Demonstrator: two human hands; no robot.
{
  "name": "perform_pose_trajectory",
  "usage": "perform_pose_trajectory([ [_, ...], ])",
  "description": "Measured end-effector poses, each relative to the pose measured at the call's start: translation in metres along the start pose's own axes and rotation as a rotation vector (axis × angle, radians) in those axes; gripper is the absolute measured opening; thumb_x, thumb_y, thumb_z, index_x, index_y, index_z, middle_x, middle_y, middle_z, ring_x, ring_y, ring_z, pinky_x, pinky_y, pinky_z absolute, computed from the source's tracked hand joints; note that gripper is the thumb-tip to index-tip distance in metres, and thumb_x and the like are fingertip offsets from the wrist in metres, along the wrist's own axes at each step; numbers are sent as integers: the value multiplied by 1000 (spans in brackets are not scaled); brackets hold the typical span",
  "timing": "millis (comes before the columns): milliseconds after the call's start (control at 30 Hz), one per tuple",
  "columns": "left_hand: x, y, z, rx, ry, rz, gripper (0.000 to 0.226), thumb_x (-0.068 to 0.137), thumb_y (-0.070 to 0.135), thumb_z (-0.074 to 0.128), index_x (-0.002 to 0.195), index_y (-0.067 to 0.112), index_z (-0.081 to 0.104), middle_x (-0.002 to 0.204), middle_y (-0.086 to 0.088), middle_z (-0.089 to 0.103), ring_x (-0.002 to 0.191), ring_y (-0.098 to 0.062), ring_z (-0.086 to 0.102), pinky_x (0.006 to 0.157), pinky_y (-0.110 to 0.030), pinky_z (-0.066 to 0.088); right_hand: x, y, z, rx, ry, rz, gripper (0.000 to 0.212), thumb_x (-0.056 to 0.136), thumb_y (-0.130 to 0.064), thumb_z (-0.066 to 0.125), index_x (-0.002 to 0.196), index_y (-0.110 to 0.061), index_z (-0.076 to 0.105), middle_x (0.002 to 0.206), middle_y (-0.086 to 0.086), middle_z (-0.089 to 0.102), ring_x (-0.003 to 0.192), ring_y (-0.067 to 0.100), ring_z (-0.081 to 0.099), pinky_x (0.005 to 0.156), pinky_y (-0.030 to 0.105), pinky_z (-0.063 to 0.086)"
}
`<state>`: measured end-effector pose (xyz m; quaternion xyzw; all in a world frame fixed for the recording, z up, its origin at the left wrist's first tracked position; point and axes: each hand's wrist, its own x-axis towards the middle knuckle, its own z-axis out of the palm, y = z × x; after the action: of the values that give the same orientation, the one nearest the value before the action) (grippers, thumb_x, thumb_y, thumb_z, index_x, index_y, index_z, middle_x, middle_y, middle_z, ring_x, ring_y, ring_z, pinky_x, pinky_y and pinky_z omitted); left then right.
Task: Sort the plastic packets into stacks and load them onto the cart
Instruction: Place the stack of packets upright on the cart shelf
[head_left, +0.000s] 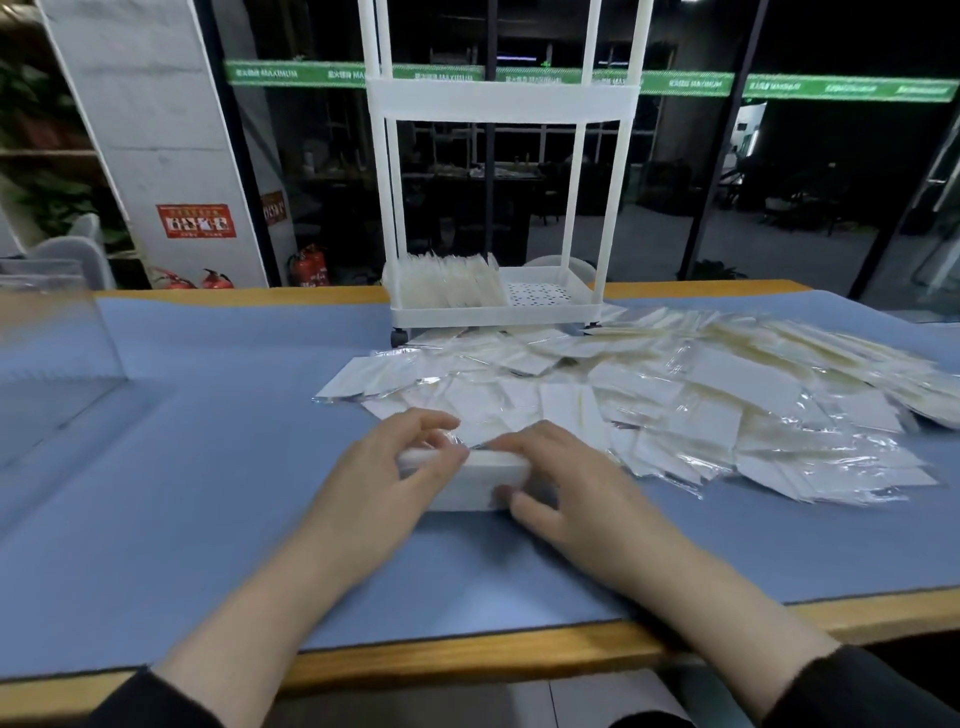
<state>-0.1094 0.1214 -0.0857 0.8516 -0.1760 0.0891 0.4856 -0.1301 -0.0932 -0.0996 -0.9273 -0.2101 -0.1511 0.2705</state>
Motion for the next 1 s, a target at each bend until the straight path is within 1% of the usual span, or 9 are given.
perform_pose_trajectory([
  [67,-1,1,5,24,79,30,17,93,34,70,109,38,66,108,21,64,103,18,50,80,3,32,-3,-2,1,53,40,24,39,92,-23,63,130,-30,57,108,-20,51,98,-3,50,86,8,36],
  [167,-2,0,2,63,-53,13,28,88,32,77,109,44,63,110,20,65,100,14,55,80,1,35,-7,-2,-3,115,94,46,32,90,-11,62,120,-23,62,98,-21,52,92,-13,48,82,5,34],
  [300,-1,3,0,167,-136,5,28,86,20,78,99,40,65,89,21,67,83,3,59,69,-7,40,-16,3,-17,141,101,48,29,91,-9,61,116,-23,63,100,-15,58,91,-13,48,81,6,34],
  [467,3,11,6,155,-114,54,19,86,16,77,89,31,66,73,11,66,64,-4,54,62,-15,41,-23,18,-39,298,153,85,31,97,-32,63,127,-38,57,118,-25,60,112,-9,52,97,7,36],
  [533,4,7,0,170,-57,24,28,85,19,77,95,40,61,82,11,68,64,-5,53,63,-18,42,-19,33,-50,282,250,161,30,99,-34,60,128,-38,55,120,-21,61,113,-2,56,104,22,43],
  [633,2,-4,-12,153,19,-38,41,85,19,78,97,48,51,99,13,65,73,-8,58,65,-18,43,-11,49,-63,-8,60,296,50,94,-45,64,140,-34,49,139,-17,51,124,2,49,110,30,39],
  [733,-2,-17,-17,126,66,-60,36,83,17,81,96,40,57,92,10,64,70,-1,55,62,-9,40,0,49,-61,-160,-247,262,90,80,-57,75,154,-30,31,158,-11,29,144,10,30,116,27,26],
  [800,-4,-23,-17,108,73,-82,34,82,17,82,100,35,61,87,6,63,68,-2,52,62,-8,39,7,43,-54,-199,-331,246,102,76,-60,77,158,-28,24,162,-8,23,148,13,24,118,29,22],
  [1000,-4,-35,-17,-50,52,-111,36,86,6,73,102,36,62,93,-2,69,68,-11,51,64,-28,43,17,40,-37,-365,-223,222,74,90,-57,60,152,-29,31,151,-6,41,137,18,42,108,34,37],
])
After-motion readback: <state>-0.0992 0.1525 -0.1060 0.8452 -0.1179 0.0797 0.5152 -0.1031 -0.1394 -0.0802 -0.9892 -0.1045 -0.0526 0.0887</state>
